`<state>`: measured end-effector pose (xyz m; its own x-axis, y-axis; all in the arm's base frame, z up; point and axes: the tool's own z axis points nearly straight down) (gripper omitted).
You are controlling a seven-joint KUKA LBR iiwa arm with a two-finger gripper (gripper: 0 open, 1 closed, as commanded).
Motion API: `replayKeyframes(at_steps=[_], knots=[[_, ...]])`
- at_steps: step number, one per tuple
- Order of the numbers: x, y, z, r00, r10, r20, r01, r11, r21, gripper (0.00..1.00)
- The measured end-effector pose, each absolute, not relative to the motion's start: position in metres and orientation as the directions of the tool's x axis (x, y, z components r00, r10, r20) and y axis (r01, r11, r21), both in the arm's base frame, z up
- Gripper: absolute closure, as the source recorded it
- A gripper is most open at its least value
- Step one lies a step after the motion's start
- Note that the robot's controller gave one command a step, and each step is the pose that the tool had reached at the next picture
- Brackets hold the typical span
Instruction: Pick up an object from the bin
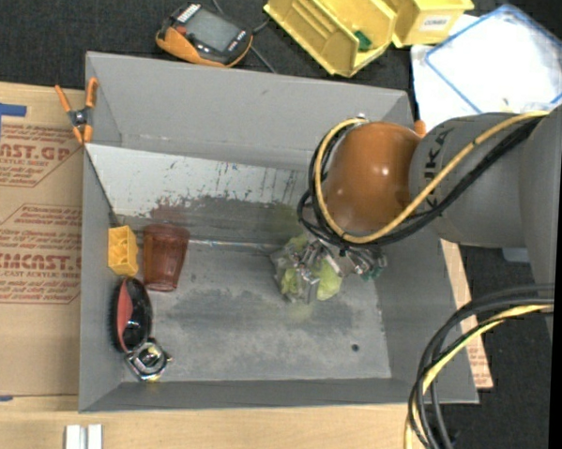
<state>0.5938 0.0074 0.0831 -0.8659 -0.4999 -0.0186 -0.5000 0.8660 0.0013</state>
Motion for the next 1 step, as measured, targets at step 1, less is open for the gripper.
replayKeyframes(at_steps=[1], knots=[[0.5938,0.0079,0.0971,-0.866,-0.499,-0.019,-0.499,0.866,0.002,1.0]])
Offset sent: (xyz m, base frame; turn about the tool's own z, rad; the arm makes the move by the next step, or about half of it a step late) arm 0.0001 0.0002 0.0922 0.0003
